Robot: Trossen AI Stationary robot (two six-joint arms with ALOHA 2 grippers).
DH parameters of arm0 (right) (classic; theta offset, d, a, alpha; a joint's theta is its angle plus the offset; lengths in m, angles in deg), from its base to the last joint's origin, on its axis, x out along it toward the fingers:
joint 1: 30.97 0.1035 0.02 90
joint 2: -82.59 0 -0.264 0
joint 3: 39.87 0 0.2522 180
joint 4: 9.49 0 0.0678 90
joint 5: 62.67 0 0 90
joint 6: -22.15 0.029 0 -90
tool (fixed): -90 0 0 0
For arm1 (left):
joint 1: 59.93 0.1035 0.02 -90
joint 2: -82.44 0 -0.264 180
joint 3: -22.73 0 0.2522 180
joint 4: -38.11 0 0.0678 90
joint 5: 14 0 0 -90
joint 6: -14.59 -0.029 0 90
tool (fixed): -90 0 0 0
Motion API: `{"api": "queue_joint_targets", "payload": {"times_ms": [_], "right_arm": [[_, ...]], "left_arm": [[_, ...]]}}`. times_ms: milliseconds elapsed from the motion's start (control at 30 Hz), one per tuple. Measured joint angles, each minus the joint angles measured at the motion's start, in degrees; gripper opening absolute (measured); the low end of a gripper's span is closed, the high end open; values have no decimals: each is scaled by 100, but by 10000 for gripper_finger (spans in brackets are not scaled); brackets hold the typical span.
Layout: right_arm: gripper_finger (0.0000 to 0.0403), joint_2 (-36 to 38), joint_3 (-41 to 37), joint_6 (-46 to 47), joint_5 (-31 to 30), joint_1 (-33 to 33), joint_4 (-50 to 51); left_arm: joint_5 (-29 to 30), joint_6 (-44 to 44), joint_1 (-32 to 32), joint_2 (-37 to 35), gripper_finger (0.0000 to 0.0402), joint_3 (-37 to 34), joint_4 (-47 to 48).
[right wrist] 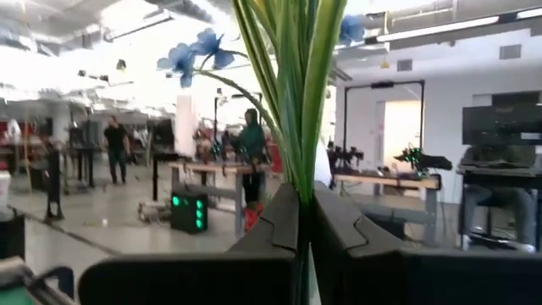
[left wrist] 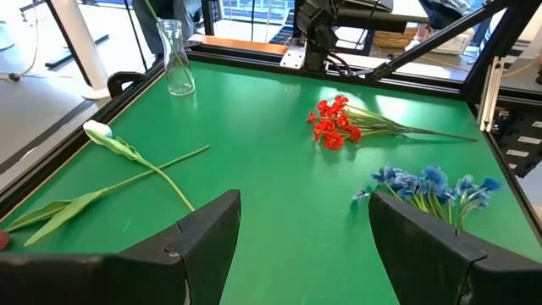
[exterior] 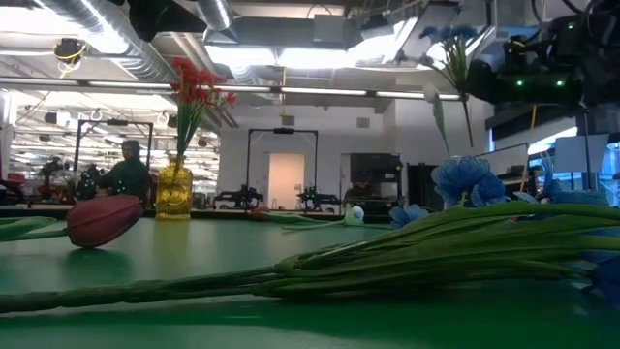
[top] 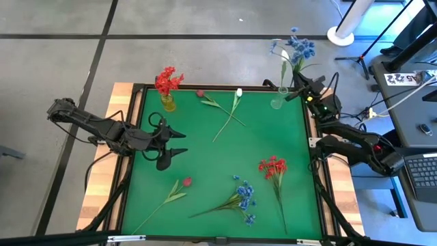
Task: Sort flowers into vase by color
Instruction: Put the top blue flowers into the transparent vase
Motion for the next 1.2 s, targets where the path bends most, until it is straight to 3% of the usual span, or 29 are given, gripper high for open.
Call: {"api": "queue_joint_targets", "payload": {"times_ms": [600, 1000, 1200], "right_arm": [[8, -1723, 0, -21, 106, 3, -1741], [11, -1991, 0, -141, 258, 3, -1503], [58, -1987, 2, 303, 362, 3, -918]], "left_arm": [[33, -38, 0, 0, 255, 0, 2], [31, 9, 0, 0, 255, 0, 17], [31, 24, 0, 0, 255, 0, 28]]}}
